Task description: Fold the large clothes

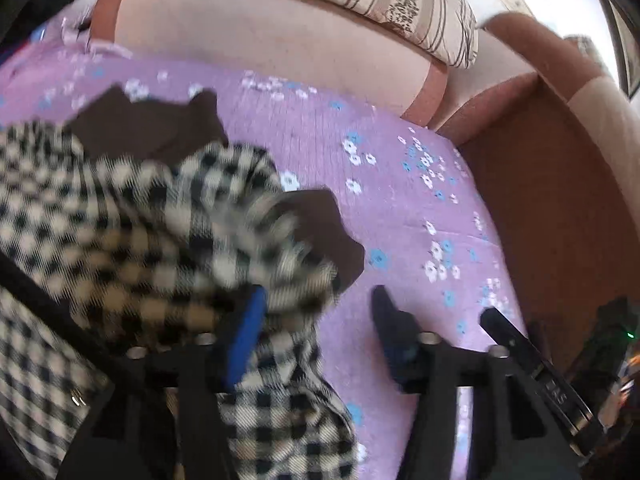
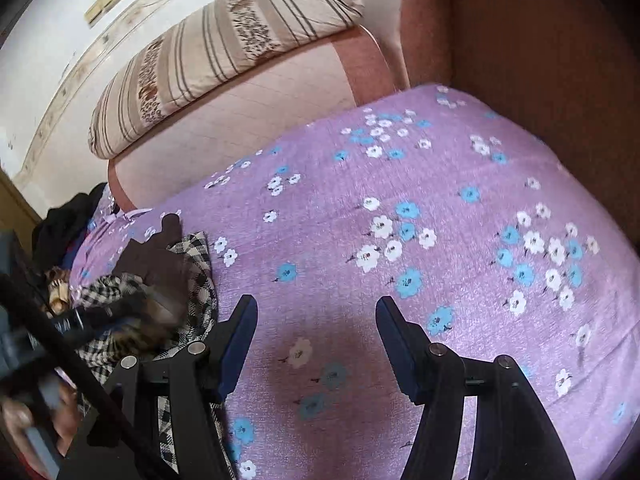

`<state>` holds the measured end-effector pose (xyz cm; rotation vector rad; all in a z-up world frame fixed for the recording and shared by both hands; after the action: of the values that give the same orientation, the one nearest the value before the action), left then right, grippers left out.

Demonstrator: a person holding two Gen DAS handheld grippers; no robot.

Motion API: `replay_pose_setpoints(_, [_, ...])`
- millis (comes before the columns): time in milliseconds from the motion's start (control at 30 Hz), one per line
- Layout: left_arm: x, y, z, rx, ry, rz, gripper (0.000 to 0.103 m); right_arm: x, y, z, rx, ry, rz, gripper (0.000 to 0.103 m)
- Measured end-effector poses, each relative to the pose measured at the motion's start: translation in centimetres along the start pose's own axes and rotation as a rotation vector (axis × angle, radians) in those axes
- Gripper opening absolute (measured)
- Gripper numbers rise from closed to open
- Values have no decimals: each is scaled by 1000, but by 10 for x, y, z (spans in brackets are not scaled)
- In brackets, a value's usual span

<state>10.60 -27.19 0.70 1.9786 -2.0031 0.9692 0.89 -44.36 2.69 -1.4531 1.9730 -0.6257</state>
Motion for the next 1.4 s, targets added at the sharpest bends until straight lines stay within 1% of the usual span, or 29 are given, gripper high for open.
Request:
replay_pose_setpoints(33, [-4,4,-5,-5,11,-2,65,0,0,1,0,-21,8,67])
replay_pose_setpoints(67, [-8,12,-13,-1,12,8,65,-3,0,3,0,-42,9,67])
replay_pose_setpoints(133, [-24,16,-37,34,-21,51,65,-12,2,5,1,-72,-1,67])
replay_pose_setpoints(200, [-43,12,-57,89,-77,90,66,-26,2,7,2,-102,-25,67])
replay_pose_setpoints(267, [-72,-1,-80,163,-157,108,68,-42,4,12,-6,-126,-54,67])
replay_pose_setpoints(300, [-85,-8,-89,185,-184,101,69,-50,6,14,-10,-133,-68,67])
replay_pose_setpoints(333, [-104,-19,-98,216,-229,78,69,-58,8,17,-16,-136,-82,67])
replay_pose_setpoints(400, [-137,-42,-115,282,-284,22,69,-72,11,20,-26,-134,-100,67])
replay_pose_setpoints(433, [-160,-56,-126,329,-320,-15,71,-77,12,22,-28,-135,-108,67])
replay_pose_setpoints(467, [-172,-64,-130,349,-342,-34,75,-82,13,23,-30,-133,-117,67])
replay_pose_setpoints(500, [-188,-74,-134,365,-370,-58,75,-86,14,24,-32,-127,-128,67])
replay_pose_setpoints(567, [-222,-89,-136,371,-406,-104,76,-92,17,28,-39,-114,-152,67])
replay_pose_setpoints(633, [-240,-96,-130,343,-408,-110,76,-95,19,31,-47,-104,-170,67])
replay_pose_setpoints(700, [-245,-99,-116,303,-406,-64,77,-97,20,35,-53,-90,-190,67])
replay_pose_setpoints(733, [-244,-99,-108,288,-415,-32,78,-97,20,38,-57,-79,-195,67])
replay_pose_setpoints(800, [-236,-96,-89,250,-448,54,78,-94,21,43,-64,-68,-193,68])
replay_pose_setpoints(833, [-233,-93,-76,197,-476,117,59,-92,21,47,-71,-62,-186,68])
replay_pose_setpoints(867, [-233,-92,-71,179,-505,141,15,-91,20,50,-76,-56,-179,68])
replay_pose_setpoints(900, [-234,-92,-69,165,-535,160,13,-89,21,54,-84,-49,-172,68])
replay_pose_setpoints(933, [-233,-96,-75,186,-512,158,11,-86,21,57,-89,-43,-165,68])
replay_pose_setpoints(967, [-237,-103,-84,213,-482,132,10,-85,21,60,-93,-39,-160,68])
replay_pose_setpoints(1000, [-245,-111,-92,230,-473,97,10,-83,20,61,-94,-37,-156,68])
replay_pose_setpoints(1067, [-264,-122,-99,236,-468,42,10,-82,19,63,-94,-38,-148,68])
replay_pose_setpoints(1133, [-287,-129,-102,237,-486,-11,9,-81,16,66,-93,-36,-142,68])
replay_pose_setpoints(1200, [-300,-129,-99,230,-511,-21,10,-82,15,70,-98,-35,-136,68])
replay_pose_setpoints(1267, [-306,-129,-99,245,-523,-32,17,-85,15,75,-106,-41,-130,68])
replay_pose_setpoints(1367, [-312,-130,-101,259,-520,-81,17,-89,14,76,-100,-39,-136,68])
replay_pose_setpoints(1400, [-313,-130,-101,259,-519,-86,17,-91,12,74,-84,-38,-136,68])
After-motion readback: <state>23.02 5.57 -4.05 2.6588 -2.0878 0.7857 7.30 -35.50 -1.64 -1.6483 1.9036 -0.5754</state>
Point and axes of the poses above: each gripper's, at about its wrist camera, not at the fingertips, and z roughly the way its jaws point, x to its right, y to its underside, the point moved 8 cm from there along z, roughly the way its jaws point, and after that the axes turned 14 degrees about -z, right-handed, at the moved point
